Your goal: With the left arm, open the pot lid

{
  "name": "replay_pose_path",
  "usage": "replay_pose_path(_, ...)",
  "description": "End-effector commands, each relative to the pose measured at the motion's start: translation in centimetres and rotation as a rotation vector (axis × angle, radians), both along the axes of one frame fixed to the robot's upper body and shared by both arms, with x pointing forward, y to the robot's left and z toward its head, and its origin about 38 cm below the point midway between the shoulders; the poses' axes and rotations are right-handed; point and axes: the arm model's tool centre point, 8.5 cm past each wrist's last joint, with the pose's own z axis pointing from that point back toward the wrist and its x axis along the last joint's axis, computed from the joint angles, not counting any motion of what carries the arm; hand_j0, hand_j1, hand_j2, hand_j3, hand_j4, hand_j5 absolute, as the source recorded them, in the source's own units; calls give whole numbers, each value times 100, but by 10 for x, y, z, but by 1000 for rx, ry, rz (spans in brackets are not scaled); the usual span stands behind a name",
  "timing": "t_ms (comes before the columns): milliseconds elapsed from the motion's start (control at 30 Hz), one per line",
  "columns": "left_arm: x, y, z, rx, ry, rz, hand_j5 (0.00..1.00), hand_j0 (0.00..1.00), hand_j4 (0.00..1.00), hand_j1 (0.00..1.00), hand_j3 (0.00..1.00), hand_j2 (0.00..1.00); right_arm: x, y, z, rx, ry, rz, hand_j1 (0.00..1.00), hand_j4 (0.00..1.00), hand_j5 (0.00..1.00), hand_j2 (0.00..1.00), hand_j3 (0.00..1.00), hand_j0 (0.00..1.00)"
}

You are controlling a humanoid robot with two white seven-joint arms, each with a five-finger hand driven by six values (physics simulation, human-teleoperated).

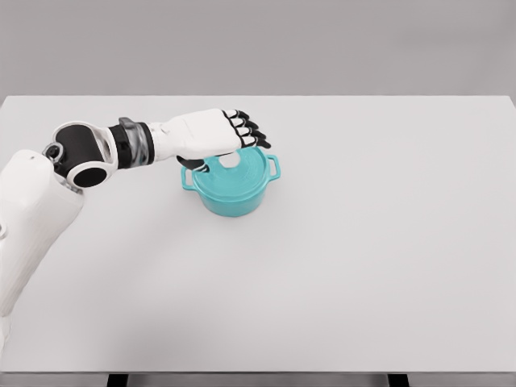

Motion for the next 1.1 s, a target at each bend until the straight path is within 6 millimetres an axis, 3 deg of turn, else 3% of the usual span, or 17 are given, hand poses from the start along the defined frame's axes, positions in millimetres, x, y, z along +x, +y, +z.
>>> replay_pose_path(0, 0, 0, 0, -5, 2, 3, 92, 92, 92, 92, 92, 92, 0, 0, 0, 0, -1, -1, 100, 100, 100, 100, 100, 100)
replay_pose_path(133, 4, -4, -3, -18, 20, 5, 88, 88, 88, 88, 88, 88, 0, 0, 0, 0, -1, -1, 100, 100, 100, 100, 100, 100)
replay_pose_path(767, 2, -8, -5, -32, 31, -4, 87, 87, 87, 87, 87, 87, 0, 0, 0, -1, -1, -2, 100, 100, 100, 100, 100, 100)
replay_pose_path(1067, 0, -7, -9, -21, 37, -8, 80, 80, 80, 80, 80, 80, 0, 0, 0, 0, -1, -1, 100, 100, 100, 100, 100, 100)
